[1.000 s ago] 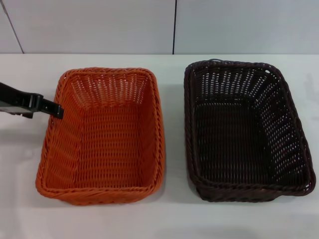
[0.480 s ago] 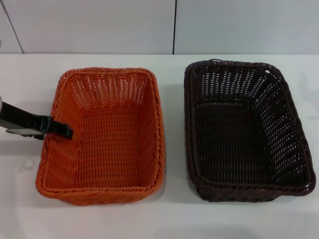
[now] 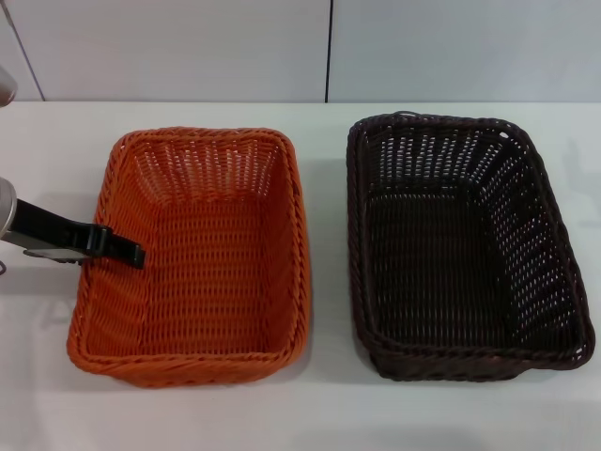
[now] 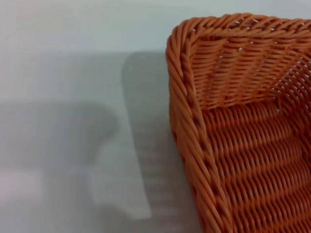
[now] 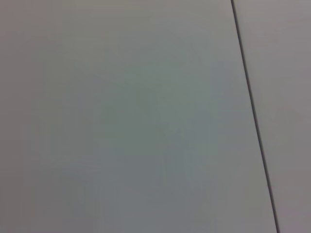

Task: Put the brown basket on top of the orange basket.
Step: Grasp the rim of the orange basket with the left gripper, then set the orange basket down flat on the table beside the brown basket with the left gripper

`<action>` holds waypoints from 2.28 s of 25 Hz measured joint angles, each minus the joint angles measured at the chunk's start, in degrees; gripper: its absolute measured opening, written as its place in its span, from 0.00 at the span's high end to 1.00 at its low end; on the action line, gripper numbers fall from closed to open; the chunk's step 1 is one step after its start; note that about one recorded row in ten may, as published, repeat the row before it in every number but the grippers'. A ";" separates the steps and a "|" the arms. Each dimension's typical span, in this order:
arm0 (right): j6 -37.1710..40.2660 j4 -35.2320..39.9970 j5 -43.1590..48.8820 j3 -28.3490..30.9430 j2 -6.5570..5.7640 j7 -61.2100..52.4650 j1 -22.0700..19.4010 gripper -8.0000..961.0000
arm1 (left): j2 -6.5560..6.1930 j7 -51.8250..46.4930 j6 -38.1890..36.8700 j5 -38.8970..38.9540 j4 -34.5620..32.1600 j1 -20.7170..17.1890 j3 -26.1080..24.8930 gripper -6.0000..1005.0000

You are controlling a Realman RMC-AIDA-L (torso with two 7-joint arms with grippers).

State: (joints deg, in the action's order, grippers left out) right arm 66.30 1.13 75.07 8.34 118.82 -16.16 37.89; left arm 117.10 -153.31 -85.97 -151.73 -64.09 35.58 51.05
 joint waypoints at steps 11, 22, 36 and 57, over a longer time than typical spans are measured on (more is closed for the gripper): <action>-0.10 -0.54 0.04 0.01 0.06 0.00 -0.37 0.35 | -0.21 1.19 -0.04 0.30 -0.18 -0.70 -0.09 0.46; -0.13 -1.15 0.19 0.01 0.14 0.00 -0.63 0.35 | -1.66 2.19 -1.40 0.51 -6.83 -1.77 -1.10 0.81; -0.12 -1.21 0.23 0.01 0.14 -0.01 -0.49 0.35 | -5.07 7.13 -5.51 0.64 -12.91 1.41 -1.80 0.83; 0.18 -0.98 0.13 0.10 0.05 -0.01 -0.81 0.35 | -7.58 18.01 -20.03 2.35 -6.09 16.08 -0.61 0.83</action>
State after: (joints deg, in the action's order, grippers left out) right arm 66.47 0.14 75.20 8.44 118.87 -16.17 37.08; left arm 109.52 -135.30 -106.00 -149.39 -70.17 51.66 50.44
